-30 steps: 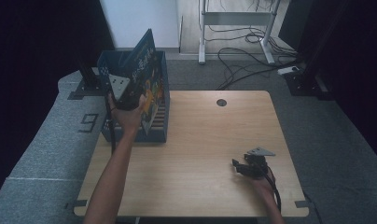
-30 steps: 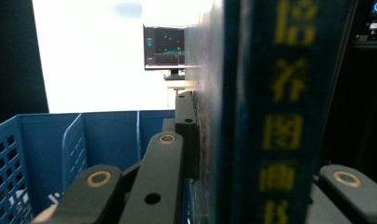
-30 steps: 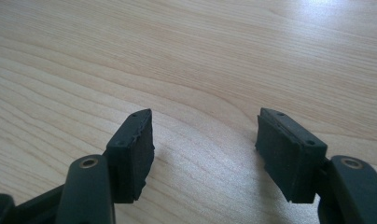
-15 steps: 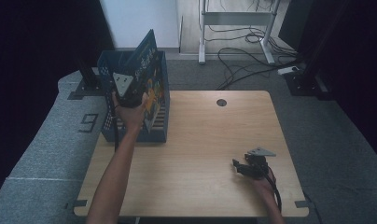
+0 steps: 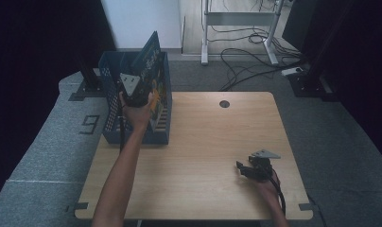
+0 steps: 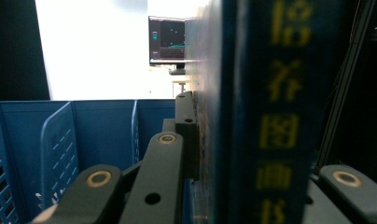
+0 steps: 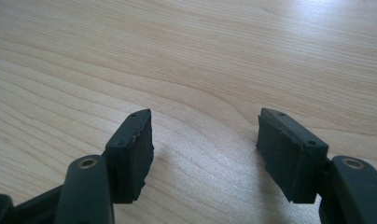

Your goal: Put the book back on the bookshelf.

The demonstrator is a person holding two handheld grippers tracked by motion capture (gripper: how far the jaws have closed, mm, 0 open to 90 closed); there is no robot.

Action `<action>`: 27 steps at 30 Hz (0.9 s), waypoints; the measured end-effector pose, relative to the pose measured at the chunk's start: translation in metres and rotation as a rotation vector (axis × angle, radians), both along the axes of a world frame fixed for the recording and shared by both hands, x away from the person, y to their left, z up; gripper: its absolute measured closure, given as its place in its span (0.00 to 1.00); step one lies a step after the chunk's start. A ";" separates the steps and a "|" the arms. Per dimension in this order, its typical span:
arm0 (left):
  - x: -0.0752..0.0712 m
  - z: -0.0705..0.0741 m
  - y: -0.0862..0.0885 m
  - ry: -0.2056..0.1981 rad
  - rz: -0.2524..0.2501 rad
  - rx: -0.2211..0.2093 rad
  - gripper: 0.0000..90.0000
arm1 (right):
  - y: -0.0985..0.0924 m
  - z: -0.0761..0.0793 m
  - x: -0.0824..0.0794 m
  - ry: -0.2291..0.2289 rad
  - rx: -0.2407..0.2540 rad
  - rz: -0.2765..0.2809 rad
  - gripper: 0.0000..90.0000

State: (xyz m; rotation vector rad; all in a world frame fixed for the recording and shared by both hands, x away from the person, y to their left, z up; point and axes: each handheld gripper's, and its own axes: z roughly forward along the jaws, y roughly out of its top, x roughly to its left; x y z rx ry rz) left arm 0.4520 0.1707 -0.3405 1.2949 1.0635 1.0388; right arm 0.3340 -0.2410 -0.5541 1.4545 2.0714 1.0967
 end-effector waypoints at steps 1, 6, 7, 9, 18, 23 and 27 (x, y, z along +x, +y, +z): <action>0.001 -0.001 -0.001 -0.001 0.004 0.002 0.92 | 0.000 0.000 0.000 0.000 -0.001 0.000 0.39; 0.003 -0.003 -0.005 -0.007 0.015 0.004 0.92 | -0.001 0.000 -0.001 0.001 0.002 -0.002 0.39; 0.003 -0.004 -0.006 -0.011 0.016 0.007 0.92 | -0.001 0.000 -0.001 0.001 0.004 -0.002 0.39; 0.004 -0.004 -0.007 -0.014 0.019 0.007 0.92 | -0.001 0.000 -0.001 0.001 0.004 -0.003 0.39; 0.011 -0.008 -0.005 -0.011 0.027 -0.001 0.92 | -0.001 0.000 -0.002 0.000 -0.001 -0.007 0.39; 0.016 -0.012 -0.005 -0.005 0.035 0.002 0.92 | -0.001 0.000 -0.002 0.000 -0.003 -0.006 0.39; 0.019 -0.015 -0.008 -0.007 0.036 0.003 0.92 | -0.001 0.000 -0.002 -0.003 -0.008 -0.004 0.39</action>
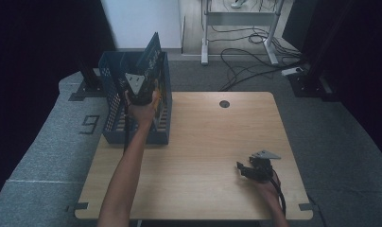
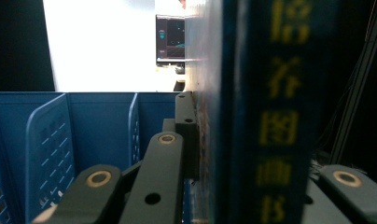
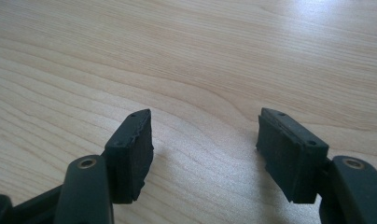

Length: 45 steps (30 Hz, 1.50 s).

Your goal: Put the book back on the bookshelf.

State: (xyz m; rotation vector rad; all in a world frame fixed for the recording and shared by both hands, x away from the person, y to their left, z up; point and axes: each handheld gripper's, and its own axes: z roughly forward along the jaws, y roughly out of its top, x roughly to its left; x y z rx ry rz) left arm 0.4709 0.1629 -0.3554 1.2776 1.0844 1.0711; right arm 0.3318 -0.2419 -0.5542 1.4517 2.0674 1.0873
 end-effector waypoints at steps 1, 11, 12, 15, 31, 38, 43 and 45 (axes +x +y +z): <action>0.000 -0.001 -0.001 0.001 0.001 0.004 0.92 | 0.000 0.000 0.000 0.000 0.001 0.000 0.39; 0.006 -0.015 -0.011 0.029 -0.004 0.047 0.92 | 0.000 0.000 -0.001 0.002 0.002 -0.001 0.39; 0.006 -0.017 -0.012 0.032 -0.003 0.049 0.92 | 0.000 0.000 -0.001 0.002 0.002 -0.001 0.39; 0.008 -0.025 -0.013 0.050 0.000 0.050 0.91 | 0.000 0.000 -0.001 0.002 0.000 -0.001 0.39; 0.003 -0.054 -0.015 0.097 -0.031 0.089 0.88 | 0.001 0.000 -0.001 -0.001 -0.015 -0.002 0.39; -0.004 -0.055 -0.019 0.097 -0.058 0.110 0.77 | 0.005 0.000 -0.003 -0.007 -0.044 -0.001 0.38; -0.008 -0.053 -0.020 0.096 -0.073 0.112 0.67 | 0.006 0.000 -0.003 -0.010 -0.058 -0.002 0.38; -0.009 -0.052 -0.019 0.105 -0.081 0.108 0.63 | 0.006 0.000 -0.003 -0.010 -0.058 -0.002 0.38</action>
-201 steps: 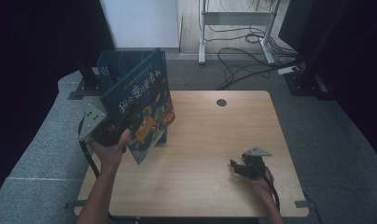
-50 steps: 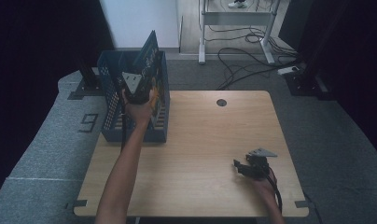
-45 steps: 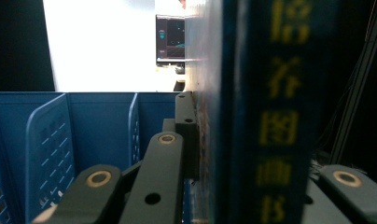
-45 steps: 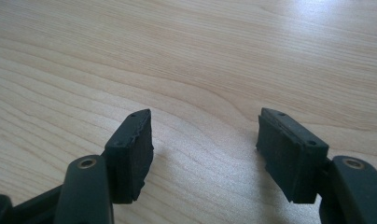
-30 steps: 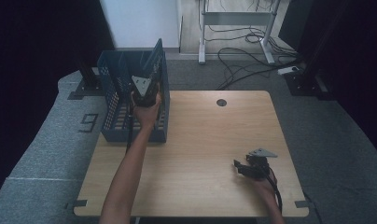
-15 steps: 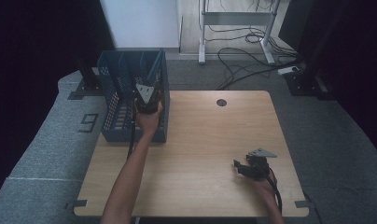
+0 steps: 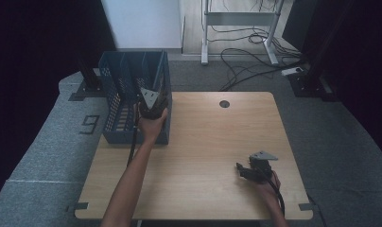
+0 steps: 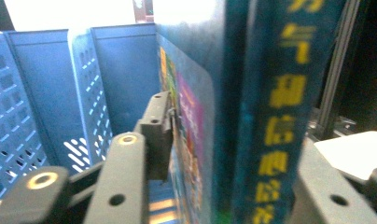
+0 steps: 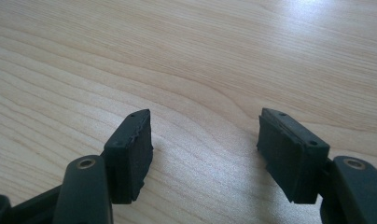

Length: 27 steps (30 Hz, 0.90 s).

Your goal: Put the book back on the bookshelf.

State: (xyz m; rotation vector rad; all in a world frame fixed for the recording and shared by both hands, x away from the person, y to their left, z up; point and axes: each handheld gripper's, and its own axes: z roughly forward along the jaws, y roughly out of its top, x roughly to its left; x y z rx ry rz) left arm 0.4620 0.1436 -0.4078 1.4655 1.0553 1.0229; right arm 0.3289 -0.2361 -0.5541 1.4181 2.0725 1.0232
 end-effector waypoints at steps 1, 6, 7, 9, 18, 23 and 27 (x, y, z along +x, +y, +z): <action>0.000 0.000 0.001 0.005 -0.004 -0.003 0.61 | 0.000 0.000 0.000 0.000 -0.001 0.000 0.38; -0.002 -0.001 0.004 0.019 -0.019 -0.006 0.53 | 0.000 0.000 0.000 0.000 -0.001 0.000 0.38; -0.003 0.000 0.005 0.024 -0.023 -0.008 0.52 | 0.000 0.000 0.000 0.000 -0.001 0.000 0.38; -0.004 0.001 0.007 0.036 -0.035 -0.012 0.48 | 0.000 0.000 0.000 0.000 0.000 0.000 0.38; -0.013 0.006 0.012 0.056 -0.060 -0.009 0.42 | -0.001 0.000 0.000 0.002 0.010 0.001 0.38; -0.023 0.008 0.015 0.081 -0.083 0.006 0.40 | -0.002 0.000 0.000 0.004 0.015 0.001 0.38; -0.030 0.008 0.018 0.099 -0.101 0.033 0.40 | -0.002 0.000 0.001 0.004 0.015 0.005 0.38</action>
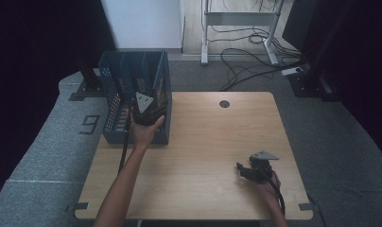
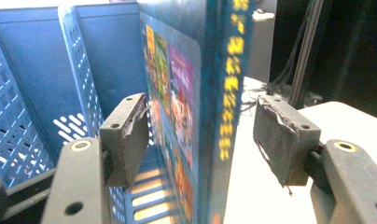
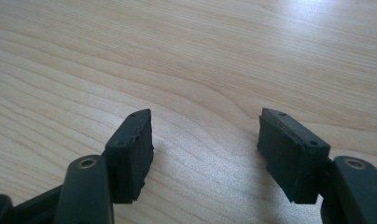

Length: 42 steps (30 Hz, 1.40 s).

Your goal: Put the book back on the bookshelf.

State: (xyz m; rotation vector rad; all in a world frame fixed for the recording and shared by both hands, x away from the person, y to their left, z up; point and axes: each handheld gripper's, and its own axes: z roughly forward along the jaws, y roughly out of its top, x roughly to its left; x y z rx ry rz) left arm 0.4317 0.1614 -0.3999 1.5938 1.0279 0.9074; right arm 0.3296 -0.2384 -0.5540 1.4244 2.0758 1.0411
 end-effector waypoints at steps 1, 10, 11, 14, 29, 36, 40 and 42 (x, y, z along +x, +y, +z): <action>-0.002 0.000 0.001 0.007 -0.007 0.001 0.40 | 0.000 0.000 0.000 0.000 0.002 0.000 0.38; -0.028 -0.001 0.007 0.051 -0.069 0.004 0.39 | 0.000 0.000 0.000 0.000 0.005 -0.005 0.38; -0.032 -0.002 0.009 0.055 -0.074 0.004 0.39 | 0.000 0.000 0.000 0.001 0.006 -0.005 0.38; -0.044 -0.004 0.013 0.046 -0.075 -0.006 0.39 | 0.000 0.000 0.000 0.003 0.010 -0.004 0.38; -0.089 -0.023 0.027 0.115 -0.185 -0.049 0.40 | -0.001 0.000 0.001 0.005 0.017 -0.004 0.38; -0.104 -0.044 0.032 0.180 -0.232 -0.029 0.40 | -0.001 0.000 0.001 0.005 0.017 -0.004 0.38; -0.112 -0.056 0.032 0.209 -0.256 -0.023 0.40 | -0.001 0.000 0.001 0.005 0.021 -0.005 0.39; -0.116 -0.063 0.032 0.221 -0.263 -0.016 0.40 | -0.001 0.000 0.001 0.005 0.021 -0.005 0.39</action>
